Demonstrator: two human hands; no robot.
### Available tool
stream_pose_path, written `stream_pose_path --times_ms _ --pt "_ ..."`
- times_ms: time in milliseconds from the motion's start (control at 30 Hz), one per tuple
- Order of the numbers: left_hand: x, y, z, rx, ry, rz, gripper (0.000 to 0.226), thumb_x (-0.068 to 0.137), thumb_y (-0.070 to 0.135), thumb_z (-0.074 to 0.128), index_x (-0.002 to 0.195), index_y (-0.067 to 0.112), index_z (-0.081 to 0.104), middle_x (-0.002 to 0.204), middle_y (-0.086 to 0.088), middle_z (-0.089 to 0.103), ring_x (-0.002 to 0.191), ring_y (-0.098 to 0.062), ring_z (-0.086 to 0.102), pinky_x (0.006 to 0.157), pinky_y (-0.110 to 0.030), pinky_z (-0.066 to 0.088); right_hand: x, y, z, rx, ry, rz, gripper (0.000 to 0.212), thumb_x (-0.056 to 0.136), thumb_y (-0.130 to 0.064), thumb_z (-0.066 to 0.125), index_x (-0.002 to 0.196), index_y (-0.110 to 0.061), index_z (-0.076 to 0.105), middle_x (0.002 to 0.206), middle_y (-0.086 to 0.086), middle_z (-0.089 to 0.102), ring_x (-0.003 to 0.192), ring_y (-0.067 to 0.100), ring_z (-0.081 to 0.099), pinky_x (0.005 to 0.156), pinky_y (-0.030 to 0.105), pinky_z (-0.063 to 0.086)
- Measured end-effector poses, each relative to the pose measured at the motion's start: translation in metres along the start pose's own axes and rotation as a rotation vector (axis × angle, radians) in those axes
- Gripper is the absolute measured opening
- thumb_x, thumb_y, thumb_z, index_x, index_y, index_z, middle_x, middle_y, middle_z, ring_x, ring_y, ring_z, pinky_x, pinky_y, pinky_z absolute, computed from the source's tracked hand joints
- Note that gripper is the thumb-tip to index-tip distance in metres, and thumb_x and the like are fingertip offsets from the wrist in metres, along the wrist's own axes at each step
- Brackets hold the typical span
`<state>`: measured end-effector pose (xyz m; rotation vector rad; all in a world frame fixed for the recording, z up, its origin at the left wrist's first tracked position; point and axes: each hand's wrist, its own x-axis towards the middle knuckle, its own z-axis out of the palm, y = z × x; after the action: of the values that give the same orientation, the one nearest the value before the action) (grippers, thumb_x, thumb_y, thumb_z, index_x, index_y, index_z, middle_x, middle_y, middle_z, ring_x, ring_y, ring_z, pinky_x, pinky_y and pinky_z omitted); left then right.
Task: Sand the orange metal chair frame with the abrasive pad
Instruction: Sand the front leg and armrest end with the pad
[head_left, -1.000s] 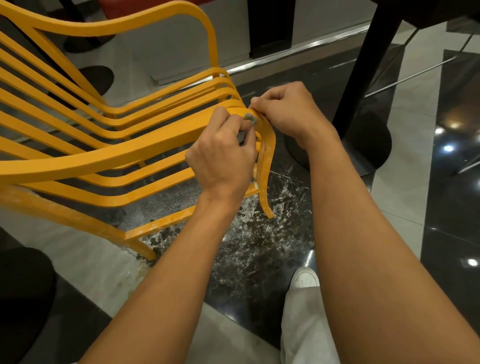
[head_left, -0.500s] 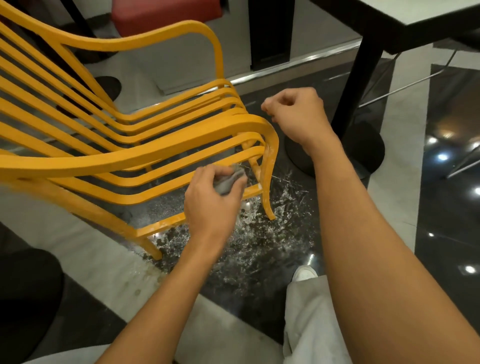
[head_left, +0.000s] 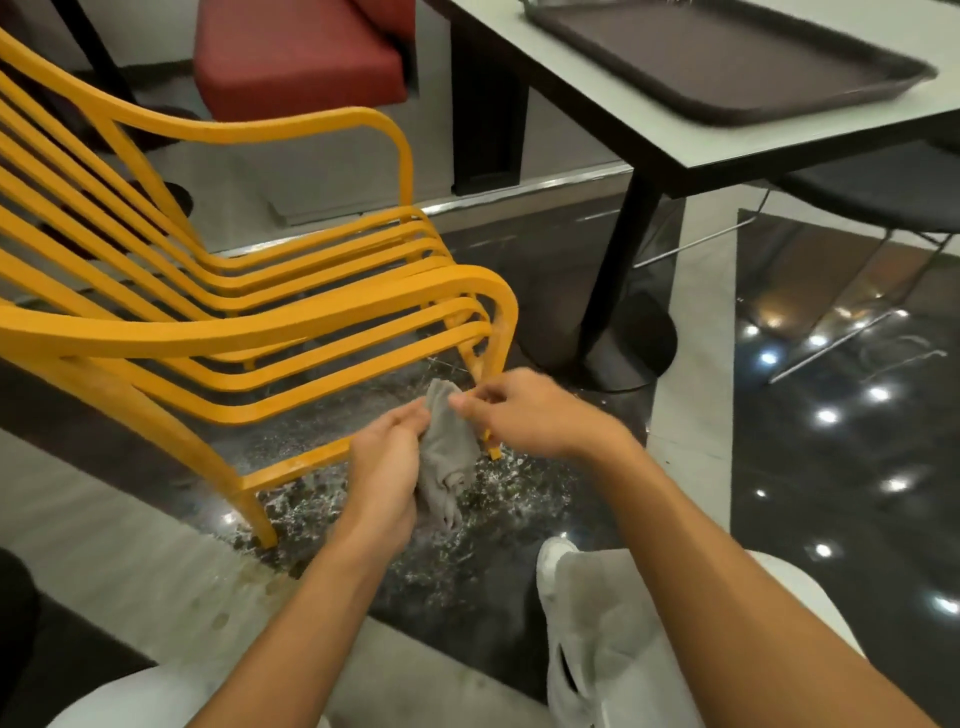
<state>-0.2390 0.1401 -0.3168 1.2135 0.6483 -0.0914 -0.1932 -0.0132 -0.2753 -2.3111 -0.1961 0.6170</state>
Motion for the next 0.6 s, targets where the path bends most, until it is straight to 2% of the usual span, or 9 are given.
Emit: stream_pose_path --times_ms 67,133,233,300,367,433,500,567,600 --pt "0.001 0.002 0.01 -0.044 -0.032 0.006 0.018 0.106 0.009 0.061 0.119 0.014 0.072 0.109 -0.01 0.08 0.096 -0.025 0.079 0.08 -0.039 0.064 -0.007 0.003 0.012 0.103 -0.054 0.072 0.063 0.096 -0.074 0.049 0.1 -0.017 0.075 0.093 0.001 0.075 0.092 0.02 0.072 0.081 0.041 0.056" --pt "0.002 0.005 0.019 -0.069 -0.068 0.027 0.022 0.105 0.004 0.06 0.12 0.016 0.07 0.109 -0.008 0.079 0.096 -0.021 0.079 0.076 -0.035 0.064 -0.011 0.006 0.02 0.264 -0.01 0.084 0.067 0.093 -0.075 0.052 0.104 -0.014 0.076 0.098 0.007 0.077 0.091 0.02 0.073 0.084 0.044 0.058" --pt "0.01 0.01 0.03 -0.115 -0.13 0.06 0.028 0.102 0.0 0.064 0.126 0.014 0.069 0.111 -0.006 0.08 0.1 -0.019 0.078 0.082 -0.034 0.063 -0.009 0.016 0.024 0.458 0.202 0.038 0.039 0.097 -0.052 0.066 0.108 -0.016 0.075 0.098 0.003 0.079 0.094 0.02 0.075 0.088 0.05 0.062" --pt "0.017 0.013 0.035 -0.108 -0.147 0.096 0.027 0.099 -0.001 0.067 0.119 0.017 0.07 0.104 0.0 0.081 0.091 -0.01 0.079 0.073 -0.025 0.062 -0.005 0.024 0.022 0.514 0.347 0.047 0.023 0.095 -0.039 0.071 0.105 -0.018 0.073 0.098 0.001 0.079 0.095 0.021 0.075 0.087 0.054 0.061" --pt "0.025 0.015 0.04 -0.075 -0.156 0.134 0.026 0.098 -0.002 0.069 0.112 0.02 0.072 0.1 0.002 0.08 0.087 -0.007 0.078 0.071 -0.022 0.061 0.0 0.031 0.016 0.491 0.45 0.048 0.015 0.094 -0.035 0.071 0.099 -0.021 0.071 0.094 -0.001 0.077 0.093 0.02 0.074 0.085 0.055 0.061" --pt "0.032 0.014 0.046 -0.031 -0.17 0.156 0.026 0.097 0.0 0.071 0.115 0.018 0.073 0.107 -0.001 0.08 0.097 -0.011 0.078 0.082 -0.029 0.063 0.006 0.036 0.009 0.486 0.54 0.039 0.006 0.097 -0.029 0.07 0.097 -0.023 0.07 0.091 -0.004 0.075 0.09 0.015 0.072 0.083 0.048 0.061" --pt "0.036 0.012 0.052 -0.001 -0.194 0.168 0.028 0.096 0.002 0.073 0.12 0.016 0.074 0.111 -0.003 0.08 0.105 -0.015 0.076 0.089 -0.035 0.063 0.011 0.037 0.004 0.521 0.647 0.027 0.005 0.098 -0.023 0.069 0.101 -0.025 0.067 0.092 -0.007 0.073 0.086 0.004 0.069 0.076 0.032 0.059" --pt "0.041 0.01 0.058 0.007 -0.204 0.18 0.027 0.096 0.003 0.073 0.12 0.016 0.075 0.108 -0.001 0.08 0.102 -0.014 0.077 0.085 -0.034 0.064 0.017 0.034 0.002 0.573 0.755 -0.005 0.018 0.098 -0.017 0.07 0.11 -0.025 0.06 0.09 -0.008 0.071 0.082 -0.002 0.068 0.069 0.017 0.054" --pt "0.042 0.009 0.061 0.014 -0.202 0.191 0.027 0.096 0.004 0.073 0.12 0.015 0.076 0.106 -0.001 0.08 0.101 -0.014 0.077 0.082 -0.033 0.064 0.021 0.033 0.002 0.585 0.797 -0.034 0.022 0.098 -0.014 0.07 0.112 -0.025 0.057 0.088 -0.005 0.07 0.079 -0.002 0.068 0.065 0.013 0.052"
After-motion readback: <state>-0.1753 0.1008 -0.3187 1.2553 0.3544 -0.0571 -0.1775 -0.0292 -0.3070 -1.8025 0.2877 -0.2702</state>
